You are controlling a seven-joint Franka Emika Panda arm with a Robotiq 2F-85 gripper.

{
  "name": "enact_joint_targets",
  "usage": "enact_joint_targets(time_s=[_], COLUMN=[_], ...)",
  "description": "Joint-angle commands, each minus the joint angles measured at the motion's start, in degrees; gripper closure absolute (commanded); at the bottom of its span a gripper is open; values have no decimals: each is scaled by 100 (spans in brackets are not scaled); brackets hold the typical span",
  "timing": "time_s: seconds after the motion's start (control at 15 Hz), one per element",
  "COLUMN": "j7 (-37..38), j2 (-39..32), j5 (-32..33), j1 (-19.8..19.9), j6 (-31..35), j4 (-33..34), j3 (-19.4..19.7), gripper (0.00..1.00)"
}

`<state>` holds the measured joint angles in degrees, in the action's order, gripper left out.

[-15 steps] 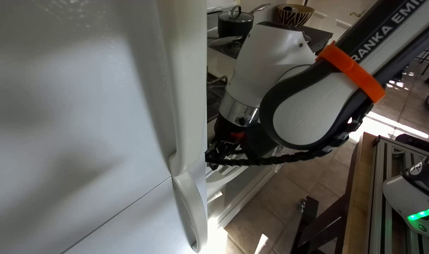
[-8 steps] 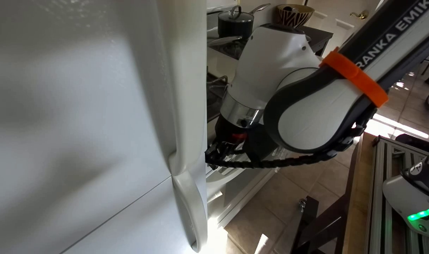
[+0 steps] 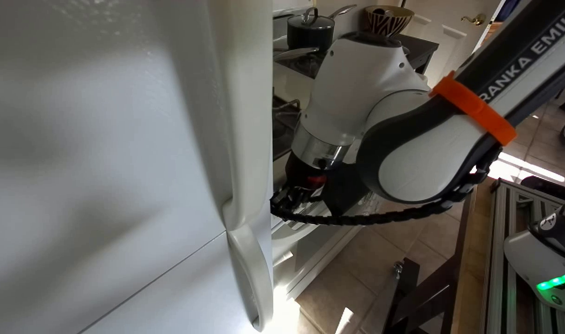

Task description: Flip the switch on the bottom left side of the stove

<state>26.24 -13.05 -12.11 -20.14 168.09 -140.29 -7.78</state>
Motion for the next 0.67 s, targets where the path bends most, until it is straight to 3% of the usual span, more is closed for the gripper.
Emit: enact_joint_targets(time_s=[0.0, 0.13, 0.27, 0.6], j7=[642, 660, 575, 379], j2=[72, 104, 159, 370], j5=[737, 770, 663, 394], j1=[-160, -120, -57, 109], j6=[-137, -140, -169, -528], j4=[50, 67, 51, 1], j3=[518, 439, 332, 78], gripper=[100, 100, 73, 46])
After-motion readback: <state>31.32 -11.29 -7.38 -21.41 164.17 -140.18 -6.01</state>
